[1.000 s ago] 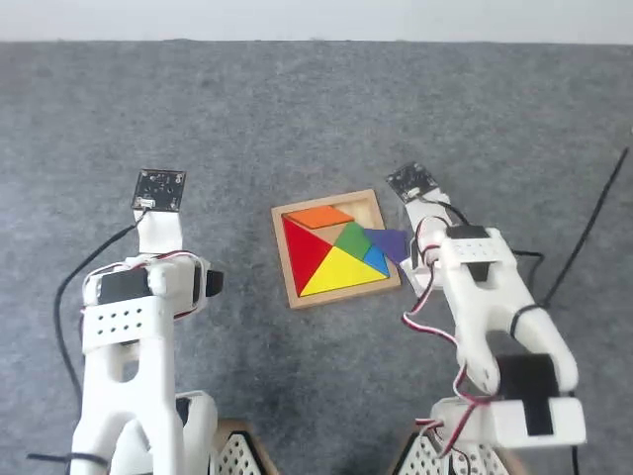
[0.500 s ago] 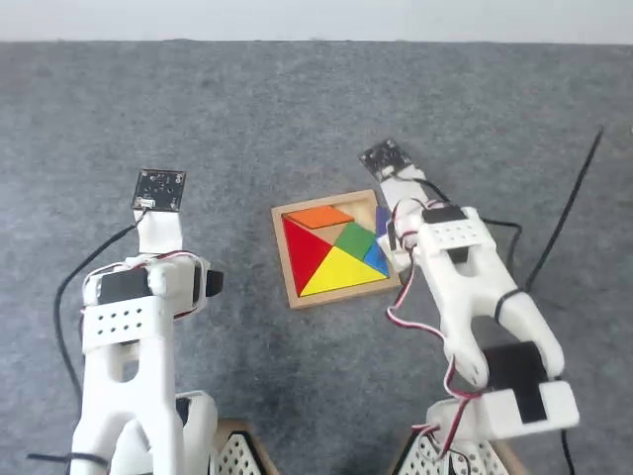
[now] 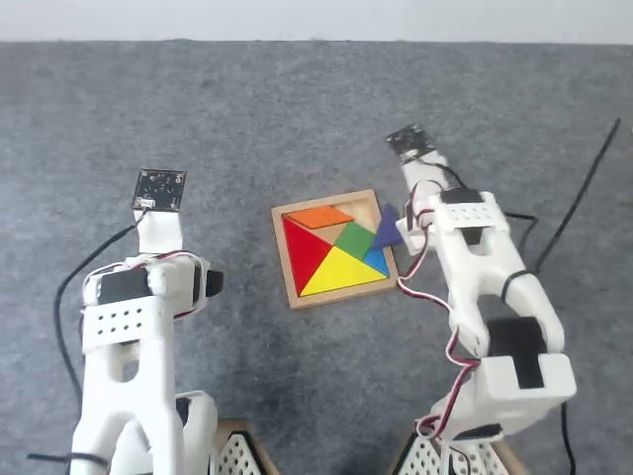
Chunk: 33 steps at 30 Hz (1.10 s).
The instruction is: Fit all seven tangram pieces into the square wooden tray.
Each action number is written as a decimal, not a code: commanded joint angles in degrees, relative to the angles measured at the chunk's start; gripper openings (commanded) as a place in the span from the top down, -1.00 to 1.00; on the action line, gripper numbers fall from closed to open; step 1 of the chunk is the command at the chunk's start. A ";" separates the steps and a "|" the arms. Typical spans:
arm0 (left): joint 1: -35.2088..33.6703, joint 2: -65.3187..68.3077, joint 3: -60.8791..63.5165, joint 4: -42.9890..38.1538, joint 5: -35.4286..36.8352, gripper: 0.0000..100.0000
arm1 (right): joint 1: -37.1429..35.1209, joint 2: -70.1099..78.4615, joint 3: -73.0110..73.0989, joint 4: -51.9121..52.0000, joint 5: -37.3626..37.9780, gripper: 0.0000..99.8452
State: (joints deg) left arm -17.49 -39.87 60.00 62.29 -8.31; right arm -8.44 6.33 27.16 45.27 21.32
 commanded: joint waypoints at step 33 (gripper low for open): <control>-0.09 -1.93 -0.13 -1.23 0.53 0.49 | -7.25 11.56 -15.56 3.74 1.93 0.52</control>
State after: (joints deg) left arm -17.49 -39.87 60.00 62.29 -8.31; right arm -15.12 18.29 15.30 49.41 22.73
